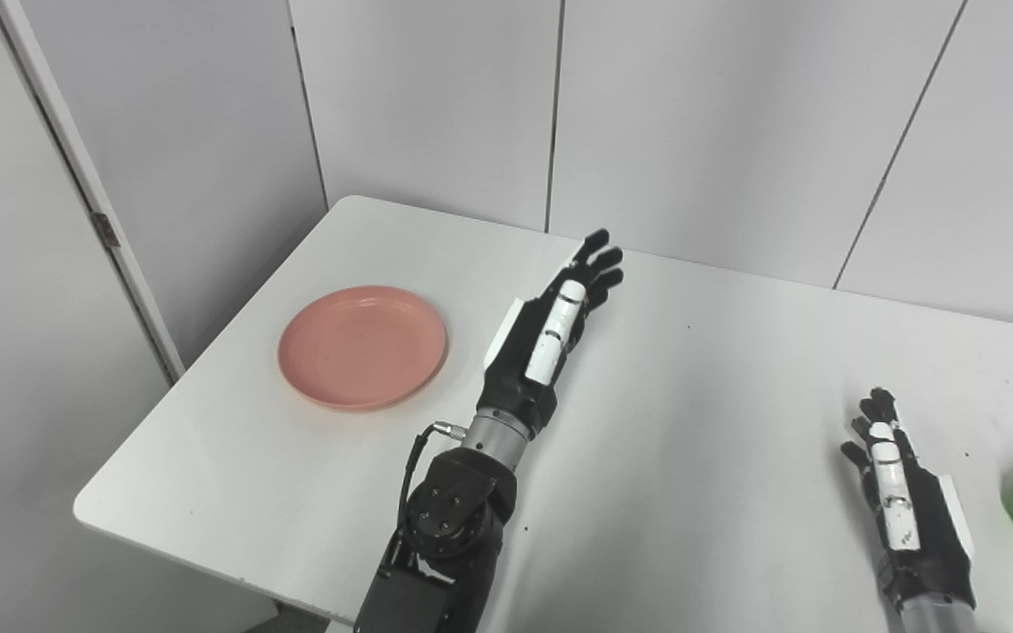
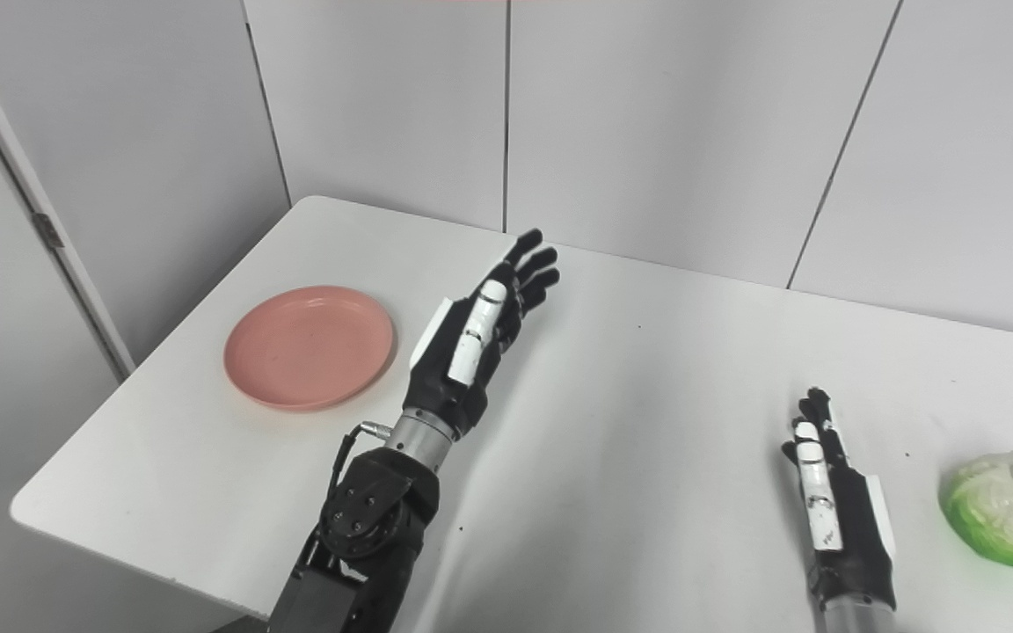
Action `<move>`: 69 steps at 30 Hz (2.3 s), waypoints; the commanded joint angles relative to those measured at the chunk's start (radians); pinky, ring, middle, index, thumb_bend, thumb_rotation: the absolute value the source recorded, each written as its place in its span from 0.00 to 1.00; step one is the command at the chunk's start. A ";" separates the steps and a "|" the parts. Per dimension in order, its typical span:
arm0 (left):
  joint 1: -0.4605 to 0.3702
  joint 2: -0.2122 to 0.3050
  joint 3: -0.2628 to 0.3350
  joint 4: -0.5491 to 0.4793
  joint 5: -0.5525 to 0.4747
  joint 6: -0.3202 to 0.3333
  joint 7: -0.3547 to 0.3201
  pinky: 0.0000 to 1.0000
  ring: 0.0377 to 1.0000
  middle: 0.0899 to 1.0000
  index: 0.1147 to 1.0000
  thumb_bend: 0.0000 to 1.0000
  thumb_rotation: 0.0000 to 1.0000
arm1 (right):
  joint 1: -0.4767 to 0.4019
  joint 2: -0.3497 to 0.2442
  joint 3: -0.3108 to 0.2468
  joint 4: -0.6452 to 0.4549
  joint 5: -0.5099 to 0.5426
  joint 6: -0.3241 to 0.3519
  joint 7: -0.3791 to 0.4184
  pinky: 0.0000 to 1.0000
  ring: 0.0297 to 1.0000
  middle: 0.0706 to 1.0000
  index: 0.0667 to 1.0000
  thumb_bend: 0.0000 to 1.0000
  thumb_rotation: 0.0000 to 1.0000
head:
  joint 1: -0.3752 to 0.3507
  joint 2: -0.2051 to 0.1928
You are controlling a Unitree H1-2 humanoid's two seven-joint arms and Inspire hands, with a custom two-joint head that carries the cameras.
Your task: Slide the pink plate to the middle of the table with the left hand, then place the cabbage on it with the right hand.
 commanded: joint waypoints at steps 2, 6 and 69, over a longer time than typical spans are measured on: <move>-0.051 0.002 0.019 -0.083 -0.013 0.020 0.021 0.94 0.91 0.90 0.89 0.47 1.00 | -0.002 -0.002 -0.009 0.007 0.007 -0.008 0.001 1.00 0.98 0.98 0.99 0.23 1.00 | 0.003 -0.003; -0.072 0.018 0.063 -0.117 -0.029 0.024 0.044 0.92 0.90 0.90 0.88 0.47 1.00 | 0.000 0.000 -0.007 0.007 0.007 -0.012 0.000 1.00 0.98 0.98 0.99 0.23 1.00 | 0.005 -0.009; -0.076 0.343 0.545 0.247 -0.267 -0.126 0.163 0.95 0.93 0.92 0.92 0.45 1.00 | 0.005 -0.013 0.001 -0.014 -0.011 -0.007 0.004 1.00 0.98 0.98 0.99 0.22 1.00 | 0.041 -0.004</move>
